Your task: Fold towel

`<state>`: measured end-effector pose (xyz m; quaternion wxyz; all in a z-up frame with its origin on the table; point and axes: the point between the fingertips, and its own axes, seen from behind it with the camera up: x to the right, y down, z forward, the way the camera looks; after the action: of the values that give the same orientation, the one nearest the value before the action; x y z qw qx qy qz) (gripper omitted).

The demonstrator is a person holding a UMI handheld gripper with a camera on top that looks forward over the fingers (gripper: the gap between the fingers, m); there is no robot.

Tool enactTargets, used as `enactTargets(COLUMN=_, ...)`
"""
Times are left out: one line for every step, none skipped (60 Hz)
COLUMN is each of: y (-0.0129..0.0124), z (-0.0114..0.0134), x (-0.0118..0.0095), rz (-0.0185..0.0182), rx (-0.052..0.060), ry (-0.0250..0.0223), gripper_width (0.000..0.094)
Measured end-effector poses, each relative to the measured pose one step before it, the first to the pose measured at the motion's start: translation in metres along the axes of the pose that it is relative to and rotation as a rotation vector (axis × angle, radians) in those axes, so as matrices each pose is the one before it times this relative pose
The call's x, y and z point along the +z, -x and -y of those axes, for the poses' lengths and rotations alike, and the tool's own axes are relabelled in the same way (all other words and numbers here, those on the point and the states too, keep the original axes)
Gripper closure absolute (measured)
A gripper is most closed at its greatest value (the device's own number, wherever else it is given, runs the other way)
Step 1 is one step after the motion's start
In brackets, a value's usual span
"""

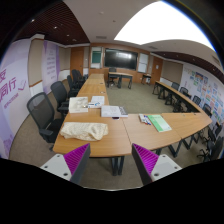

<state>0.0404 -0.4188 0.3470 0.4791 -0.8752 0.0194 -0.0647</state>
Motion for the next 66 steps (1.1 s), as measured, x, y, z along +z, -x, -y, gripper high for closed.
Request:
enactTargets(y=-0.00039, z=-0.00137, x=-0.00656, rz=0.00049, rx=0.0029, ry=0.00455, gripper_width=0.0081)
enactTargets(y=0.00070, z=-0.00167, x=0.00011, rz=0.00038, rx=0.0028, ry=0.00473, gripper_width=0.0081)
enactTargets(y=0.00098, z=-0.00195, x=0.00027, rz=0.00051, rx=0.0018, ry=0.00542, gripper_width=0.0082)
enactTargets(y=0.00181, z=-0.00175, x=0.00727, rz=-0.00055, rx=0.0016, ry=0.00508, gripper_width=0.0082)
enactTargets(y=0.00099, z=-0.00148, x=0.00145, rz=-0.00122, rx=0.0015, ry=0.00551, gripper_width=0.0082)
enactTargets(y=0.00142, z=-0.00161, x=0.00200, rz=-0.00220, rx=0.0013, ry=0.00570, gripper_width=0.0080)
enactTargets(y=0.00149, z=-0.00174, x=0.00226, rz=-0.00281, rx=0.0010, ry=0.00511, gripper_width=0.0079)
enactTargets(y=0.00125, z=-0.00173, x=0.00253, rz=-0.00323, rx=0.0004, ry=0.00452, gripper_width=0.0077)
enactTargets(y=0.00402, z=-0.00317, x=0.00493, rz=-0.00467, rx=0.0006, ry=0.00305, gripper_width=0.0077)
enactTargets(y=0.00208, z=-0.00181, x=0.00447, rz=-0.00439, rx=0.0001, ry=0.00545, gripper_width=0.0078)
enactTargets(y=0.00206, z=-0.00210, x=0.00342, rz=-0.00538, rx=0.0001, ry=0.00558, gripper_width=0.0079)
enactTargets(y=0.00183, z=-0.00267, x=0.00324, rz=-0.00572, rx=-0.0001, ry=0.00606, gripper_width=0.0080)
enactTargets(y=0.00198, z=-0.00285, x=0.00367, rz=-0.00615, rx=-0.0003, ry=0.00593, gripper_width=0.0079)
enactTargets(y=-0.00406, z=-0.00320, x=-0.00467, rz=-0.00414, rx=-0.0004, ry=0.00698, gripper_width=0.0078)
enactTargets(y=0.00237, z=-0.00328, x=0.00349, rz=-0.00580, rx=0.0002, ry=0.00576, gripper_width=0.0077)
enactTargets(y=0.00246, z=-0.00324, x=0.00341, rz=-0.00546, rx=0.0006, ry=0.00545, gripper_width=0.0077)
enactTargets(y=0.00081, z=-0.00480, x=0.00257, rz=-0.00505, rx=0.0010, ry=0.00427, gripper_width=0.0079)
enactTargets(y=0.00405, z=-0.00371, x=0.00842, rz=-0.00597, rx=0.0023, ry=0.00453, gripper_width=0.0080)
enactTargets(y=0.00306, z=-0.00350, x=0.00351, rz=-0.00554, rx=0.0024, ry=0.00616, gripper_width=0.0082)
enactTargets(y=0.00333, z=-0.00399, x=0.00357, rz=-0.00449, rx=0.0024, ry=0.00554, gripper_width=0.0077)
enactTargets(y=0.00416, z=-0.00383, x=0.00383, rz=-0.00273, rx=0.0018, ry=0.00442, gripper_width=0.0079)
enactTargets(y=0.00411, z=-0.00405, x=0.00458, rz=-0.00315, rx=0.0015, ry=0.00376, gripper_width=0.0085)
enactTargets(y=0.00517, z=-0.00427, x=0.00470, rz=-0.00278, rx=0.0009, ry=0.00422, gripper_width=0.0084)
enactTargets(y=0.00569, z=-0.00417, x=0.00478, rz=-0.00198, rx=0.0008, ry=0.00518, gripper_width=0.0083)
enactTargets(y=0.00578, z=-0.00311, x=-0.00070, rz=-0.00232, rx=0.0014, ry=0.00544, gripper_width=0.0082)
enactTargets(y=0.01179, z=-0.00182, x=0.00868, rz=-0.00343, rx=0.0021, ry=0.00388, gripper_width=0.0083)
enactTargets(y=0.00676, z=-0.00421, x=0.00535, rz=0.00084, rx=0.0024, ry=0.00138, gripper_width=0.0083)
enactTargets(y=0.00397, z=-0.00648, x=0.00444, rz=0.00527, rx=0.0016, ry=0.00079, gripper_width=0.0081)
enactTargets(y=0.00803, z=-0.00443, x=0.00522, rz=0.00368, rx=0.0015, ry=0.00312, gripper_width=0.0083)
enactTargets(y=0.00935, z=-0.00420, x=0.00540, rz=0.00462, rx=0.0014, ry=0.00348, gripper_width=0.0080)
enactTargets(y=0.01015, z=-0.00379, x=0.00544, rz=0.00478, rx=0.0015, ry=0.00468, gripper_width=0.0080)
enactTargets(y=0.01008, z=-0.00409, x=0.00542, rz=0.00483, rx=0.0010, ry=0.00520, gripper_width=0.0084)
enactTargets(y=0.01045, z=-0.00377, x=0.00533, rz=0.00586, rx=0.0004, ry=0.00575, gripper_width=0.0084)
enactTargets(y=0.01090, z=-0.00356, x=0.00549, rz=0.00708, rx=-0.0006, ry=0.00752, gripper_width=0.0082)
enactTargets(y=0.01141, z=-0.00317, x=0.00548, rz=0.00856, rx=0.0001, ry=0.00747, gripper_width=0.0083)
enactTargets(y=0.01514, z=0.00005, x=0.00669, rz=0.00621, rx=0.0019, ry=0.00777, gripper_width=0.0082)
enactTargets(y=0.01135, z=-0.00130, x=0.00574, rz=0.00810, rx=0.0031, ry=0.00443, gripper_width=0.0084)
enactTargets(y=0.01139, z=-0.00035, x=0.00647, rz=0.00725, rx=0.0050, ry=0.00261, gripper_width=0.0084)
enactTargets(y=0.01181, z=0.00024, x=0.00592, rz=0.00880, rx=0.0057, ry=0.00113, gripper_width=0.0081)
enactTargets(y=0.01234, z=0.00203, x=0.00824, rz=0.01096, rx=0.0061, ry=-0.00024, gripper_width=0.0079)
enactTargets(y=0.01130, z=0.00144, x=0.00567, rz=0.01253, rx=0.0058, ry=-0.00129, gripper_width=0.0076)
enactTargets(y=0.01141, z=0.00170, x=0.00600, rz=0.01206, rx=0.0036, ry=-0.00273, gripper_width=0.0074)
enactTargets(y=0.01104, z=0.00312, x=0.00659, rz=0.01191, rx=0.0036, ry=-0.00395, gripper_width=0.0077)
enactTargets(y=0.01097, z=0.00449, x=0.00748, rz=0.01109, rx=0.0034, ry=-0.00472, gripper_width=0.0075)
enactTargets(y=0.00985, z=0.00343, x=0.00661, rz=0.00751, rx=0.0000, ry=-0.00472, gripper_width=0.0074)
enactTargets(y=0.00966, z=0.00459, x=0.00778, rz=0.00745, rx=-0.0010, ry=-0.00536, gripper_width=0.0075)
enactTargets(y=0.00935, z=0.00505, x=0.00876, rz=0.00749, rx=-0.0024, ry=-0.00539, gripper_width=0.0074)
enactTargets(y=0.00827, z=0.00463, x=0.00781, rz=0.00563, rx=-0.0062, ry=-0.00431, gripper_width=0.0074)
enactTargets(y=0.00832, z=0.00481, x=0.00846, rz=0.00589, rx=-0.0076, ry=-0.00428, gripper_width=0.0076)
enactTargets(y=0.01065, z=0.00486, x=0.01132, rz=0.00631, rx=-0.0069, ry=-0.00521, gripper_width=0.0076)
enactTargets(y=0.00495, z=0.00411, x=0.00536, rz=0.00580, rx=-0.0076, ry=-0.00524, gripper_width=0.0076)
enactTargets(y=0.00634, z=0.00497, x=0.00823, rz=0.00639, rx=-0.0064, ry=-0.00673, gripper_width=0.0076)
enactTargets(y=0.00806, z=0.00648, x=0.01067, rz=0.00615, rx=-0.0055, ry=-0.00858, gripper_width=0.0076)
enactTargets(y=0.00344, z=0.00431, x=0.00625, rz=0.00437, rx=-0.0064, ry=-0.00656, gripper_width=0.0076)
enactTargets(y=0.00682, z=0.00526, x=0.01162, rz=0.00559, rx=-0.0059, ry=-0.00515, gripper_width=0.0075)
enactTargets(y=0.00452, z=0.00343, x=0.00964, rz=0.00542, rx=-0.0069, ry=-0.00122, gripper_width=0.0077)
enactTargets(y=0.00259, z=0.00206, x=0.00727, rz=0.00360, rx=-0.0081, ry=0.00109, gripper_width=0.0079)
enactTargets(y=0.00371, z=0.00326, x=0.01030, rz=0.00321, rx=-0.0086, ry=-0.00097, gripper_width=0.0079)
enactTargets(y=0.00491, z=0.00388, x=0.01263, rz=0.00359, rx=-0.0092, ry=-0.00268, gripper_width=0.0079)
enactTargets(y=0.00112, z=0.00212, x=0.01308, rz=0.00374, rx=-0.0088, ry=-0.00358, gripper_width=0.0081)
enactTargets(y=0.00417, z=0.00398, x=0.00888, rz=-0.00155, rx=-0.0099, ry=0.00322, gripper_width=0.0083)
enactTargets(y=0.00149, z=0.00173, x=0.00967, rz=0.00023, rx=-0.0097, ry=0.00162, gripper_width=0.0085)
enactTargets(y=0.00094, z=0.00080, x=0.00963, rz=-0.00099, rx=-0.0102, ry=0.00392, gripper_width=0.0085)
enactTargets(y=0.00081, z=0.00040, x=0.00968, rz=-0.00134, rx=-0.0104, ry=0.00595, gripper_width=0.0085)
enactTargets(y=-0.00078, z=-0.00190, x=0.01021, rz=0.00089, rx=-0.0099, ry=0.00483, gripper_width=0.0087)
enactTargets(y=0.00163, z=0.00136, x=0.00818, rz=-0.00395, rx=-0.0089, ry=0.01072, gripper_width=0.0085)
